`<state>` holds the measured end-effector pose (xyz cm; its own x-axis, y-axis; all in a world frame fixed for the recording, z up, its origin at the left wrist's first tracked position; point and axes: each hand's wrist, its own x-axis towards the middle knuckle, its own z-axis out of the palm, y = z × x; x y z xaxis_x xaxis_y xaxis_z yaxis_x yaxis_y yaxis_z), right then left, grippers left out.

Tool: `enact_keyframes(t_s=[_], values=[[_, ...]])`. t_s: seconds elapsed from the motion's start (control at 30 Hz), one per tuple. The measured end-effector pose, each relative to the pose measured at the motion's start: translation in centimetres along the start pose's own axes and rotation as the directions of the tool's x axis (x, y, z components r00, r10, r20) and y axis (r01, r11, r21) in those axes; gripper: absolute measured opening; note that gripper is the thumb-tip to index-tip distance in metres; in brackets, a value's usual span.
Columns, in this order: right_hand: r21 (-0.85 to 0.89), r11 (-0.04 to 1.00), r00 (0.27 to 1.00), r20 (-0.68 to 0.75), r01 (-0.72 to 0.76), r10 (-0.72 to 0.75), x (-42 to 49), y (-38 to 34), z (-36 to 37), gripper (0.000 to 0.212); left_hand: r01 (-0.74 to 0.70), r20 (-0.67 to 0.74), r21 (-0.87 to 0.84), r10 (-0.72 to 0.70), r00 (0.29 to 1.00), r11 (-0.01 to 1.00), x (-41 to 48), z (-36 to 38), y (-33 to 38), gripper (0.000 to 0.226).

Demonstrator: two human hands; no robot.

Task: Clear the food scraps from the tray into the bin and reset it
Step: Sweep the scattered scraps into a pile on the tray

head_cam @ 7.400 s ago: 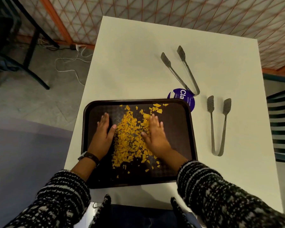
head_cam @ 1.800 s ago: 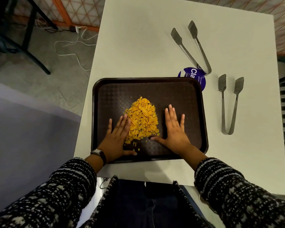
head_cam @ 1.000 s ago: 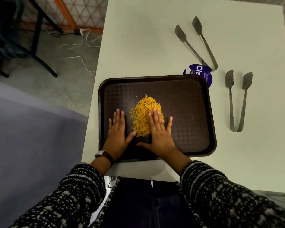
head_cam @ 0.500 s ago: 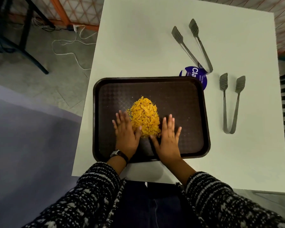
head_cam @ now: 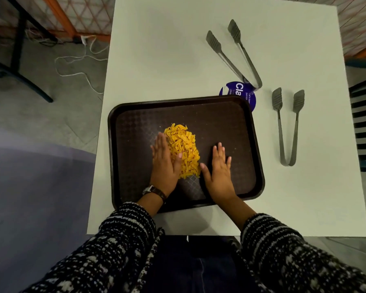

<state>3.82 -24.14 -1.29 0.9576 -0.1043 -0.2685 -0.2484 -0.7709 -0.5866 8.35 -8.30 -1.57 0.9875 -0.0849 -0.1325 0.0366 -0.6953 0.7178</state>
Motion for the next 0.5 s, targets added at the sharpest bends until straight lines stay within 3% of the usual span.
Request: enact_keyframes(t_s=[0.33,0.5], values=[[0.027,0.984,0.984,0.039,0.175,-0.176,8.7,-4.4,1.1,0.069,0.011,0.019,0.029,-0.011,1.0,1.0,0.4,-3.6,-2.7,0.066],[0.075,0.921,0.907,0.162,0.382,-0.389,9.1,-4.9,0.6,0.058,0.025,0.036,0.032,-0.026,0.999,0.999,-0.9,-3.5,-3.1,0.065]])
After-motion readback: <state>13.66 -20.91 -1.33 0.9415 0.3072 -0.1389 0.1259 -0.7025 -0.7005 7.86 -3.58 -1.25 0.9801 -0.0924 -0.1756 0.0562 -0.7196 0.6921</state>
